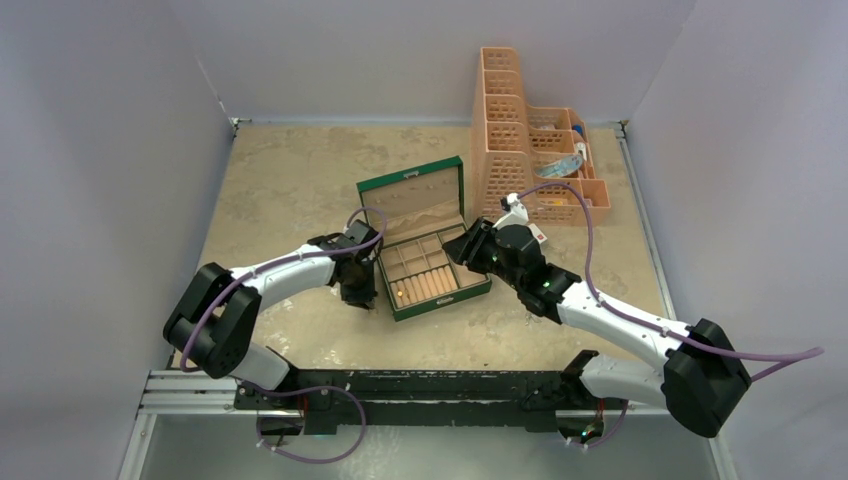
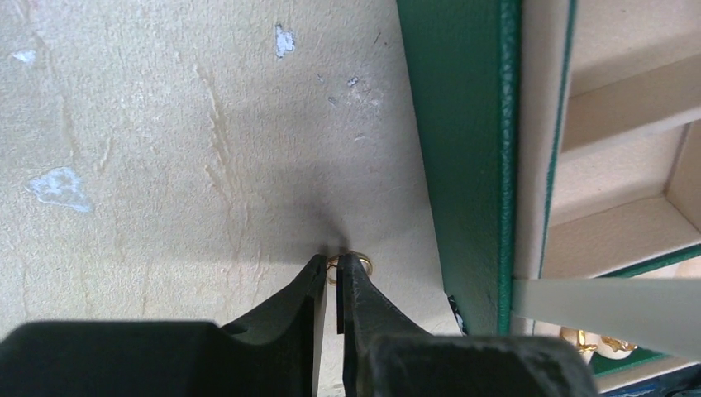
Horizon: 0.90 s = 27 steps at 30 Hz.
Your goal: Organize the mixed jewelry
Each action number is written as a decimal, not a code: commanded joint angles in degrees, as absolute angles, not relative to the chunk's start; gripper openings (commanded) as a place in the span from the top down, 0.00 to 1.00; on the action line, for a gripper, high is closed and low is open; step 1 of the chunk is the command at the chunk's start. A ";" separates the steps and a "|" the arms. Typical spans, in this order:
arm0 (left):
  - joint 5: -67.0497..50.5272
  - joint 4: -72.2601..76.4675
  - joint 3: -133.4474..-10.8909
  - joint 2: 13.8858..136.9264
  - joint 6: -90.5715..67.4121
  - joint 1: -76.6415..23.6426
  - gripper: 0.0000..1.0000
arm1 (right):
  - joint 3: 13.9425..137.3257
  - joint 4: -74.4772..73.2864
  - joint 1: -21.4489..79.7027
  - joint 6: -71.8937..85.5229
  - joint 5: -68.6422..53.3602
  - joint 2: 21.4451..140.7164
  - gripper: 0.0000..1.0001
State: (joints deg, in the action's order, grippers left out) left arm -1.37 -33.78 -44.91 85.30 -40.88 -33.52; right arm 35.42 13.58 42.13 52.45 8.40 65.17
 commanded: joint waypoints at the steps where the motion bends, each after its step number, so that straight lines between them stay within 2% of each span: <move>1: -1.03 -34.54 -46.22 85.87 -41.00 -34.01 0.93 | 36.16 14.83 42.54 52.71 9.67 64.86 0.55; 6: -0.17 -36.63 -46.54 85.09 -42.38 -34.26 1.00 | 36.30 14.85 42.47 52.57 9.58 64.86 0.55; 14: 1.70 -38.90 -47.10 82.24 -45.14 -34.28 1.00 | 36.39 14.94 42.47 52.54 9.49 64.60 0.55; 19: 0.75 -38.70 -47.31 81.10 -44.70 -34.28 0.86 | 36.31 14.86 42.48 52.52 9.49 64.51 0.55; 27: -0.21 -38.37 -46.99 81.78 -39.66 -35.01 0.83 | 35.86 15.02 42.52 52.64 9.58 64.38 0.55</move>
State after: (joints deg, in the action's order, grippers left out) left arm 0.23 -38.52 -45.25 82.59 -43.07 -34.13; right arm 35.42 13.58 42.11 52.45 8.40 65.17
